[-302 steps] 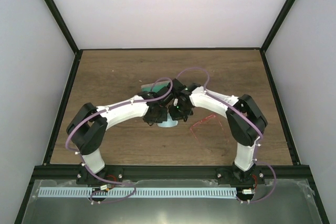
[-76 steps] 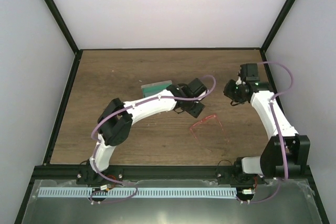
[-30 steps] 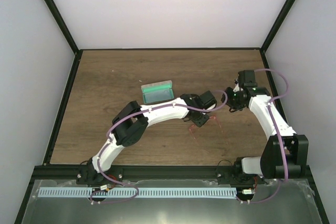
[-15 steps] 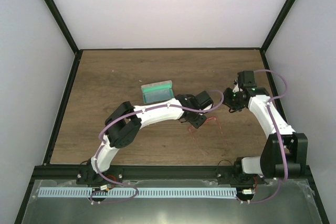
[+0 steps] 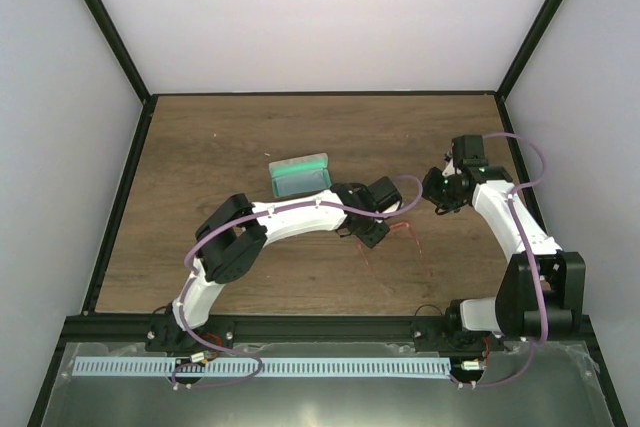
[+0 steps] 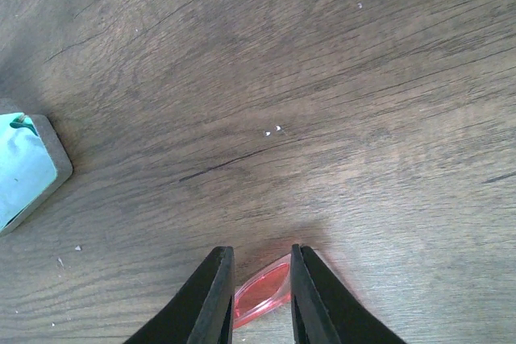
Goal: Organize the sunglasses
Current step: Pick up the sunglasses from the center of the board.
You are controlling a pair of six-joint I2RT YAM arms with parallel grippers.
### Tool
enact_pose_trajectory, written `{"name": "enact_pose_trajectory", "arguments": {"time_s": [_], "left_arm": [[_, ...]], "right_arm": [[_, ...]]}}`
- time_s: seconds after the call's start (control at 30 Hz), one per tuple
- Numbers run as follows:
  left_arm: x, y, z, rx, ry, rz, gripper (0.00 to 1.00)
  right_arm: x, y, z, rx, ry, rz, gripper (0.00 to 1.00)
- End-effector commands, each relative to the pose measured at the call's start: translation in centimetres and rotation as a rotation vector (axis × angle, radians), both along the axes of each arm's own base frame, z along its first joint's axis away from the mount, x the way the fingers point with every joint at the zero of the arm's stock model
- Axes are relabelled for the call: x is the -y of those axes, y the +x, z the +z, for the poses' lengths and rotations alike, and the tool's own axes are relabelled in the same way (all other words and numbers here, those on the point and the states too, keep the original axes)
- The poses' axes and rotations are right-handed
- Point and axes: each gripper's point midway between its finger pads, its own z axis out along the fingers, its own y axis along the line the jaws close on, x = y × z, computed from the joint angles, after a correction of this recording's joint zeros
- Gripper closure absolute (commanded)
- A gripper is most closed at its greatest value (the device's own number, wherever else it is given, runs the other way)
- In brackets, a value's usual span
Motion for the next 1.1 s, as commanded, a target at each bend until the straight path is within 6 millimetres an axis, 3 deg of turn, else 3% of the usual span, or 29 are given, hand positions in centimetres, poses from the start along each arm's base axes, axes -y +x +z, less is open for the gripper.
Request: {"name": "enact_pose_trajectory", "arguments": {"time_s": [0.0, 0.33, 0.67, 0.93, 1.0, 1.07], "left_arm": [[0.6, 0.0, 0.0, 0.006, -0.007, -0.012, 0.78], [0.3, -0.3, -0.8, -0.008, 0.011, -0.024, 0.96], [0.4, 0.6, 0.8, -0.018, -0.039, 0.044, 0.96], [-1.0, 3.2, 2.6, -0.007, -0.075, 0.168, 0.96], [-1.4, 3.9, 2.8, 0.002, -0.075, 0.197, 0.96], [-1.7, 4.4, 3.0, 0.007, -0.074, 0.219, 0.96]], "right_arm": [[0.2, 0.2, 0.0, 0.009, -0.001, 0.003, 0.8], [0.2, 0.2, -0.1, 0.008, -0.002, 0.003, 0.8], [-0.3, 0.3, -0.2, 0.006, 0.013, 0.03, 0.8], [0.0, 0.2, -3.2, -0.09, -0.026, 0.043, 0.78], [-0.2, 0.5, -3.2, -0.087, -0.036, 0.056, 0.74], [-0.9, 0.9, -2.8, -0.068, -0.04, 0.094, 0.61]]}}
